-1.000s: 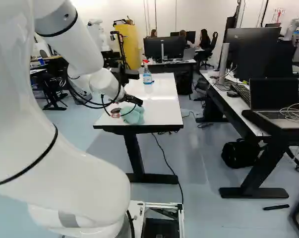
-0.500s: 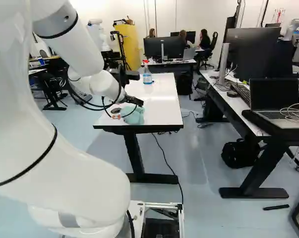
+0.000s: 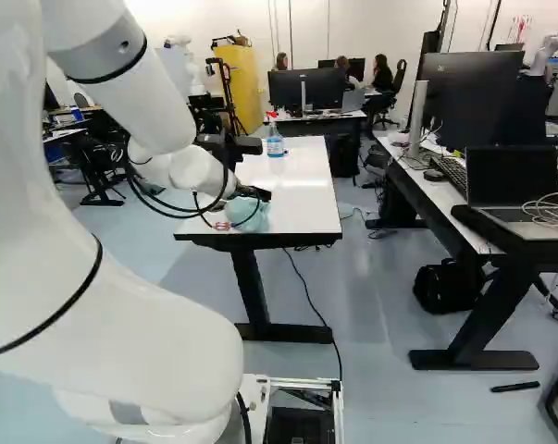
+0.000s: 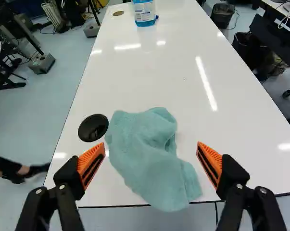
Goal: Clean the table with the green towel
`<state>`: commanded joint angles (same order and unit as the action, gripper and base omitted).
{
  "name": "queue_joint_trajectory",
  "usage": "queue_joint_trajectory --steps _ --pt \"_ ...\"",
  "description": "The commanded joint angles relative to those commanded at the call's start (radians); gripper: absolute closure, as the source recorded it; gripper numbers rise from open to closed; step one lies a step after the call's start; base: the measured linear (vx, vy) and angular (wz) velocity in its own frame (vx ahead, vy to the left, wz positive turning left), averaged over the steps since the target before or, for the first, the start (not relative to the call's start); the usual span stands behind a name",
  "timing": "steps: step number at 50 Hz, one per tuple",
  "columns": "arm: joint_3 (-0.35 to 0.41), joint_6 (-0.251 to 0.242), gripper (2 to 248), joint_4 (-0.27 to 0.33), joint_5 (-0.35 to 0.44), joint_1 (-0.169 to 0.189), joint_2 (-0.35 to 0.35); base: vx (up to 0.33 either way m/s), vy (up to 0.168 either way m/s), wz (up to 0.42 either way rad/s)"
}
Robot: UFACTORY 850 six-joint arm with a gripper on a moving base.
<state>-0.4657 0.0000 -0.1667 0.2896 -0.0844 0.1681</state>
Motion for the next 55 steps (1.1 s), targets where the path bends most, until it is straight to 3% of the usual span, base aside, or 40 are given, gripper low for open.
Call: queue_joint_trajectory --steps 55 --pt "0.273 0.000 3 0.120 0.420 0.061 0.080 0.000 0.000 0.000"
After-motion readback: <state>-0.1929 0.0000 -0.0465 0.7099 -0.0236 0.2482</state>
